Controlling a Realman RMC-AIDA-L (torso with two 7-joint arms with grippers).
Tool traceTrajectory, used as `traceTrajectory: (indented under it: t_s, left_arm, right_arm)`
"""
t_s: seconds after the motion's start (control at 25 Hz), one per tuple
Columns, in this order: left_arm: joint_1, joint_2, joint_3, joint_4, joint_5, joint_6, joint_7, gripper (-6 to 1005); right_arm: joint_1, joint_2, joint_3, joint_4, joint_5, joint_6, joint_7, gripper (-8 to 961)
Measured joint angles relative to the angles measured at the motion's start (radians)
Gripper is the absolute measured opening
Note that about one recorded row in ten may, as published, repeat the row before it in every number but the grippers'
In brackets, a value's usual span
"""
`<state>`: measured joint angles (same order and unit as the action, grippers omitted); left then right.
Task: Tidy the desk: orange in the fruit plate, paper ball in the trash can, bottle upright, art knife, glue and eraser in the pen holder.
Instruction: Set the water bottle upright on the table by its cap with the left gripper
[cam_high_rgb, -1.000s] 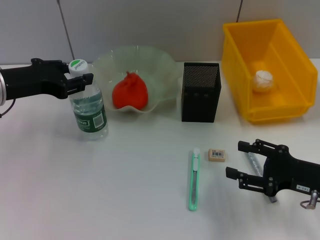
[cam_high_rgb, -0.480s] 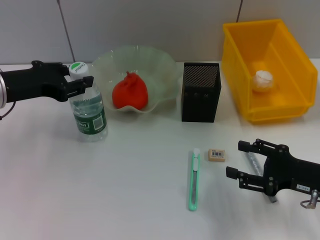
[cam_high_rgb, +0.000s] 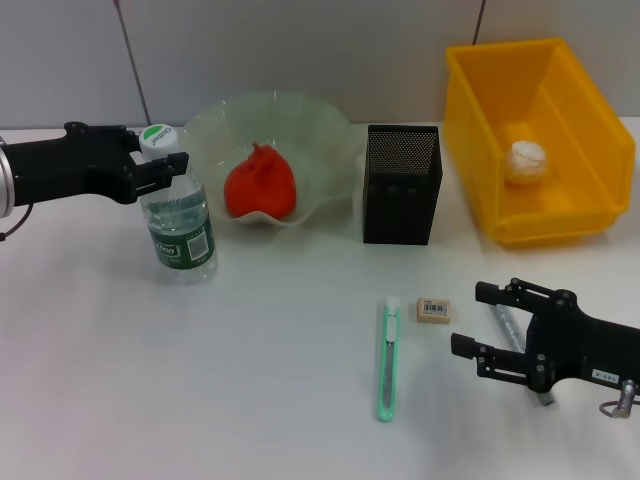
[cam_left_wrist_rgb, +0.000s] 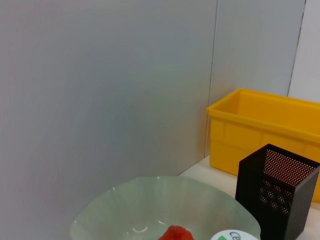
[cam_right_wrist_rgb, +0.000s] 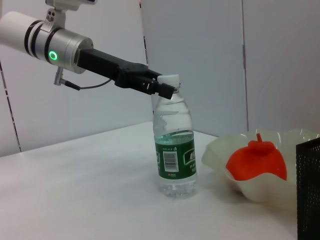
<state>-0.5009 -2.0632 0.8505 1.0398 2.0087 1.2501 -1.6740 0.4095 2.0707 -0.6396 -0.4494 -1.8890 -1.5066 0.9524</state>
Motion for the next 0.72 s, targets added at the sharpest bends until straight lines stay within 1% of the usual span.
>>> traceTrajectory:
  t_s: [0.72]
  left_arm:
    - [-0.006,0.000,-0.002,-0.005,-0.001,-0.001,0.001,445]
  right_arm:
    - [0.003,0.000,0.000,0.000,0.003,0.003,0.000,771]
